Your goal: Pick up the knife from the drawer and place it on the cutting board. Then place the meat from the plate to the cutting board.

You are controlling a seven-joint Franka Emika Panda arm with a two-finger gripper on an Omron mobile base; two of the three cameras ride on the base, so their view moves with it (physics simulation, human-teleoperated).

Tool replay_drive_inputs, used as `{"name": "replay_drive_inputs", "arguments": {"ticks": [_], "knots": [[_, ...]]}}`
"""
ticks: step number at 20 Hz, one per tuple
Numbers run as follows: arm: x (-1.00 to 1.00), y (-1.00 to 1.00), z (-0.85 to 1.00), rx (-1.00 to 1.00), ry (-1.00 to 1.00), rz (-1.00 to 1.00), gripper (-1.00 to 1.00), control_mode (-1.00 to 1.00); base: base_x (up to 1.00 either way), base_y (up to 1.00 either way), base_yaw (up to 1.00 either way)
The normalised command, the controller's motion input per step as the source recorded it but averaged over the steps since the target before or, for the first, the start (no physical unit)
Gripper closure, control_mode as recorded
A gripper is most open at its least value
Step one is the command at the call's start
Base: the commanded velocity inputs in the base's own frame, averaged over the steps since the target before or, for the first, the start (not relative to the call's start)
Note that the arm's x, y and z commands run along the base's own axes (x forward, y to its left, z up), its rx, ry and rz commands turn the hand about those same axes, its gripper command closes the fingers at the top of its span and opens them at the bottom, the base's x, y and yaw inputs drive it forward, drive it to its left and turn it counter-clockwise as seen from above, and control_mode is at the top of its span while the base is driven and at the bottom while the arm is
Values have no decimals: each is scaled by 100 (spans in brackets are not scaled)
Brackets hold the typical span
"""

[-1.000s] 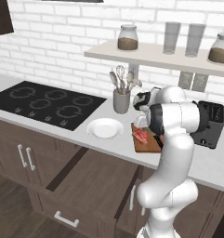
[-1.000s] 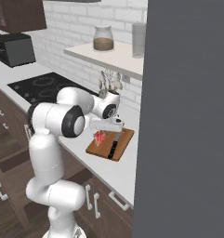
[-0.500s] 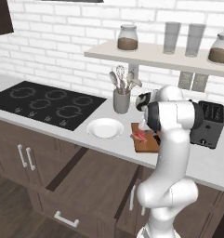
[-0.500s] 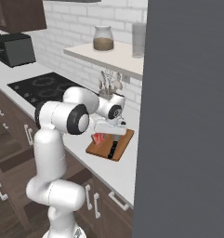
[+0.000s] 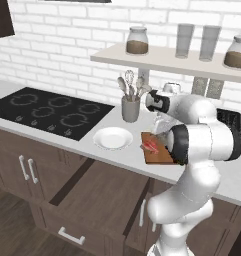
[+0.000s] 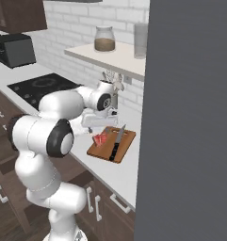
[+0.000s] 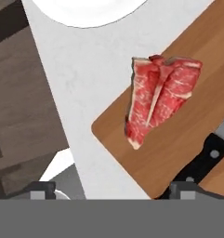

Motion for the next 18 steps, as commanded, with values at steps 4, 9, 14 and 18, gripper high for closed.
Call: {"name": "replay_drive_inputs", "arguments": {"ticks": [4, 9, 14, 18], "knots": [[-100, 100, 72, -22, -22, 17, -100, -100, 0, 0, 0], [-100, 100, 68, -21, -19, 16, -100, -100, 0, 0, 0], [-100, 80, 29, -14, -20, 16, -100, -100, 0, 0, 0], [-90, 44, -2, -4, -4, 14, -100, -100, 0, 0, 0]]}}
